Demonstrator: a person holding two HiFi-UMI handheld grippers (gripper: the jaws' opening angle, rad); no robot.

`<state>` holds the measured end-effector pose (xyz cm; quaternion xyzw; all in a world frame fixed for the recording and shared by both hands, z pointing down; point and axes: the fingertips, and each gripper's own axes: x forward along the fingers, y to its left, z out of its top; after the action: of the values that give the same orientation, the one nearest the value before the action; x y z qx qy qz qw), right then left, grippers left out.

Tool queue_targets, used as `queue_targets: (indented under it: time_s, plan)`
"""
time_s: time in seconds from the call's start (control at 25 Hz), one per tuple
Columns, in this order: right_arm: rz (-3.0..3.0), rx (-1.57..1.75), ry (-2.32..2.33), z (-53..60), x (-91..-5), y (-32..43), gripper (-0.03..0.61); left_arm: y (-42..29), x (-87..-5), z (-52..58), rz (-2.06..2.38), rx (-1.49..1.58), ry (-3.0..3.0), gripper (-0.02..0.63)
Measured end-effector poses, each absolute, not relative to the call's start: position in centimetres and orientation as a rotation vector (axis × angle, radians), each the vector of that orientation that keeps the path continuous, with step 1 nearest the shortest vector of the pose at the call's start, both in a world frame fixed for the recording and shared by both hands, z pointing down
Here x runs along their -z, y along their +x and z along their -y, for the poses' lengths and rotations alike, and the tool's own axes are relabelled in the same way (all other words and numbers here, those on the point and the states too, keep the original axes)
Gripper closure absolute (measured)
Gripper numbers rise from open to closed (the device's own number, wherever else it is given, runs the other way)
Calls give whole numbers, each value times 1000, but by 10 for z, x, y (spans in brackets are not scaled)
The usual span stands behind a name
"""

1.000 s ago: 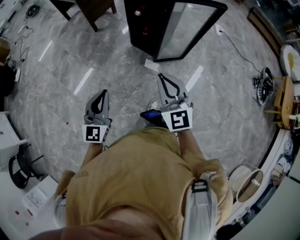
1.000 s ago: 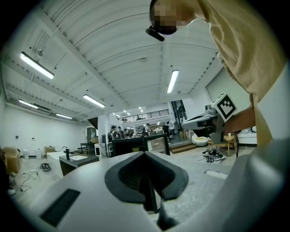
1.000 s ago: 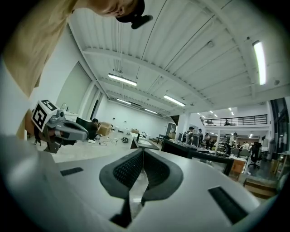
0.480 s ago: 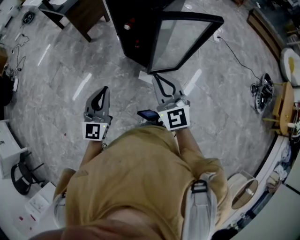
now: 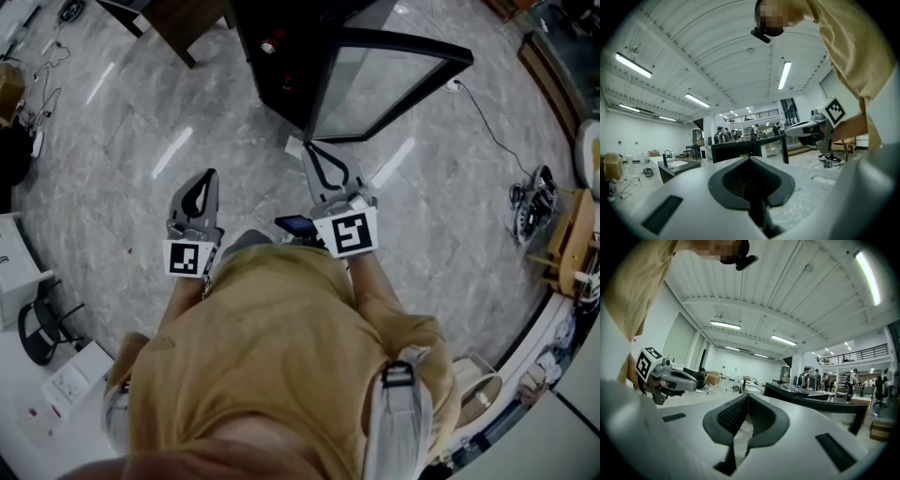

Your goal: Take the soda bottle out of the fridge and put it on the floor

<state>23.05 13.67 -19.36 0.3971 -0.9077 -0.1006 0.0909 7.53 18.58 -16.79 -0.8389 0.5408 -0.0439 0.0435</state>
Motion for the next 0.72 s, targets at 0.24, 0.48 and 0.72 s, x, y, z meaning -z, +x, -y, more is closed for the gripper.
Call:
queue_targets:
  time_s: [0.24, 0.48, 0.72]
  plan:
    - [2687, 296, 1181, -120, 198, 207, 577, 55, 164, -162, -1624, 173, -2577, 612]
    - [2623, 283, 1249, -83, 188, 173, 577, 30, 154, -119, -1530, 88, -2679, 612]
    - [2518, 220, 1327, -12, 167, 114, 577, -54, 145, -37, -1453, 137, -2736, 612]
